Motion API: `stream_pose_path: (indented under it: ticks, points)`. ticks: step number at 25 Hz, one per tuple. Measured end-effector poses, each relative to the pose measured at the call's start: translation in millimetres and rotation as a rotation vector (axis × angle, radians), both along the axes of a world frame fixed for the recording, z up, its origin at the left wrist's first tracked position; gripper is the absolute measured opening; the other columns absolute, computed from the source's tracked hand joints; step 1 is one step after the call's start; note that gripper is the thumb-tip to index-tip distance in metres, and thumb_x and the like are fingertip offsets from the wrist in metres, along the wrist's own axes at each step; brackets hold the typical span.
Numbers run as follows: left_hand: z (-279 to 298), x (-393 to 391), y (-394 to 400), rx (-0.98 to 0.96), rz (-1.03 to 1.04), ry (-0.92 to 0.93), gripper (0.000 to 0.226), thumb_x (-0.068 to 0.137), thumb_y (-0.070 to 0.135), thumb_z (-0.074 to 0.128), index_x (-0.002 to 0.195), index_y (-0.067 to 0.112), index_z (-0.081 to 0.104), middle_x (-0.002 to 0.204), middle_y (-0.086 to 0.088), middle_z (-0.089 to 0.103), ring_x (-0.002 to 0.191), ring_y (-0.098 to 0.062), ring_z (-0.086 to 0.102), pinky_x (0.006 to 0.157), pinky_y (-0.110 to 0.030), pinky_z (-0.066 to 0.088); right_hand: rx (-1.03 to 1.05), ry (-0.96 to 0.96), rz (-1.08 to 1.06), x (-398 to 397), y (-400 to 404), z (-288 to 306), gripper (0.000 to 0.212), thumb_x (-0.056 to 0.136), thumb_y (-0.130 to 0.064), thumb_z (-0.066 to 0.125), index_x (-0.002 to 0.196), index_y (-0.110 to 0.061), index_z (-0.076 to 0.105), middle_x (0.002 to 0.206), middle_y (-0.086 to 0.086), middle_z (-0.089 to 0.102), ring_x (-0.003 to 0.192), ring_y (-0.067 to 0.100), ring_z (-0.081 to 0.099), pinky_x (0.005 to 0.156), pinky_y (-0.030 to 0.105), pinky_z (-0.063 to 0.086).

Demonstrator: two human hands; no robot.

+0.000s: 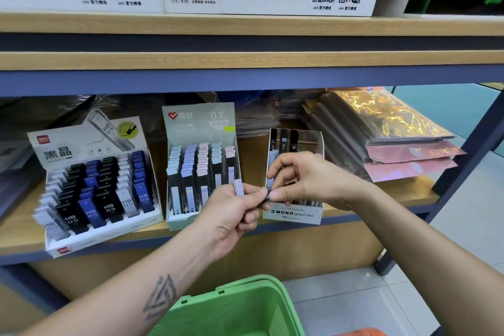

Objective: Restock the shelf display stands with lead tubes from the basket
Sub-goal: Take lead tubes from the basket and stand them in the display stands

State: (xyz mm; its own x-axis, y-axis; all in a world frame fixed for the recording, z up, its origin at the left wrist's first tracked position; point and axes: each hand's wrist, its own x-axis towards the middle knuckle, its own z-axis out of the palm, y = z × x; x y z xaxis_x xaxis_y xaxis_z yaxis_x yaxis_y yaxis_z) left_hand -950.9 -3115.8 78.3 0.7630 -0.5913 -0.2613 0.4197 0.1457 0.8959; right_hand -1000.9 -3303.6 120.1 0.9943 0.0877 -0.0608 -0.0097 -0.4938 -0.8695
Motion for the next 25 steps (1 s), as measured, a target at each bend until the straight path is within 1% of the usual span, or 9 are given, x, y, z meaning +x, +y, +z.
stream_pose_path:
  ticks: [5, 7, 9, 11, 13, 16, 20, 22, 25]
  points:
    - [-0.9, 1.6, -2.0, -0.068, 0.041, 0.031, 0.007, 0.094, 0.000, 0.061, 0.096, -0.007, 0.059, 0.078, -0.022, 0.065, 0.039, -0.008, 0.036, 0.038, -0.017, 0.024, 0.258, -0.077, -0.185, 1.0, -16.5, 2.8, 0.016, 0.085, 0.004, 0.073, 0.101, 0.004, 0.072, 0.083, 0.016, 0.073, 0.078, 0.023, 0.072, 0.072, 0.026, 0.059]
    - [0.9, 1.0, -4.3, -0.078, 0.025, 0.040, 0.009, 0.095, 0.002, 0.062, 0.098, -0.005, 0.059, 0.081, -0.022, 0.066, 0.040, -0.008, 0.035, 0.038, -0.017, 0.022, 0.270, -0.121, -0.212, 2.5, -17.2, 6.1, 0.022, 0.084, 0.007, 0.072, 0.105, 0.002, 0.072, 0.086, 0.017, 0.074, 0.079, 0.024, 0.073, 0.072, 0.027, 0.059]
    - [1.4, 2.1, -5.3, -0.075, 0.004, 0.063, 0.011, 0.095, 0.004, 0.061, 0.104, -0.002, 0.058, 0.082, -0.019, 0.064, 0.042, -0.009, 0.035, 0.038, -0.018, 0.022, 0.251, -0.228, -0.322, 6.2, -22.1, 15.9, 0.023, 0.083, 0.008, 0.073, 0.105, 0.000, 0.071, 0.087, 0.016, 0.075, 0.079, 0.024, 0.074, 0.073, 0.029, 0.060]
    - [0.7, 3.4, -4.8, -0.065, -0.025, 0.072, 0.014, 0.095, 0.004, 0.060, 0.108, 0.000, 0.057, 0.080, -0.017, 0.062, 0.042, -0.010, 0.035, 0.037, -0.018, 0.022, 0.178, -0.385, -0.473, 12.3, -31.5, 28.3, 0.020, 0.083, 0.003, 0.076, 0.100, -0.008, 0.073, 0.090, 0.010, 0.077, 0.083, 0.020, 0.075, 0.080, 0.033, 0.062]
    - [0.1, 3.9, -3.7, -0.065, -0.054, 0.066, 0.014, 0.094, 0.003, 0.060, 0.108, 0.000, 0.057, 0.078, -0.016, 0.060, 0.042, -0.010, 0.034, 0.038, -0.019, 0.022, 0.073, -0.504, -0.549, 21.8, -39.5, 36.5, 0.022, 0.083, -0.004, 0.079, 0.095, -0.022, 0.076, 0.094, -0.001, 0.078, 0.090, 0.015, 0.075, 0.089, 0.036, 0.060]
    - [-1.7, 4.1, -2.8, -0.073, -0.061, 0.066, 0.013, 0.094, 0.002, 0.059, 0.107, 0.000, 0.058, 0.075, -0.016, 0.059, 0.040, -0.010, 0.033, 0.037, -0.018, 0.021, -0.079, -0.542, -0.567, 35.7, -42.6, 41.9, 0.029, 0.086, -0.005, 0.077, 0.089, -0.034, 0.073, 0.096, -0.011, 0.076, 0.096, 0.012, 0.072, 0.095, 0.041, 0.057]
    - [-4.2, 6.6, -1.1, -0.060, -0.063, 0.068, 0.015, 0.092, -0.001, 0.058, 0.108, -0.001, 0.059, 0.074, -0.016, 0.059, 0.039, -0.010, 0.034, 0.037, -0.018, 0.021, -0.343, -0.455, -0.593, 40.9, -44.9, 42.4, 0.020, 0.090, -0.005, 0.072, 0.105, -0.016, 0.075, 0.100, -0.004, 0.072, 0.097, 0.016, 0.066, 0.093, 0.036, 0.053]
    - [-4.6, 8.0, -1.6, -0.055, -0.070, 0.065, 0.016, 0.092, -0.001, 0.058, 0.108, -0.001, 0.059, 0.074, -0.016, 0.059, 0.039, -0.010, 0.033, 0.037, -0.018, 0.020, -0.492, -0.440, -0.589, 42.2, -44.0, 38.5, 0.020, 0.091, -0.008, 0.071, 0.110, -0.014, 0.076, 0.105, 0.002, 0.073, 0.101, 0.020, 0.065, 0.093, 0.036, 0.052]
    - [-5.2, 8.3, -2.9, -0.058, -0.091, 0.063, 0.012, 0.093, -0.002, 0.056, 0.105, -0.002, 0.060, 0.075, -0.017, 0.059, 0.040, -0.010, 0.034, 0.037, -0.018, 0.021, -0.555, -0.475, -0.590, 45.0, -44.5, 35.8, 0.021, 0.092, -0.010, 0.072, 0.112, -0.012, 0.076, 0.110, 0.008, 0.074, 0.102, 0.024, 0.067, 0.095, 0.039, 0.054]
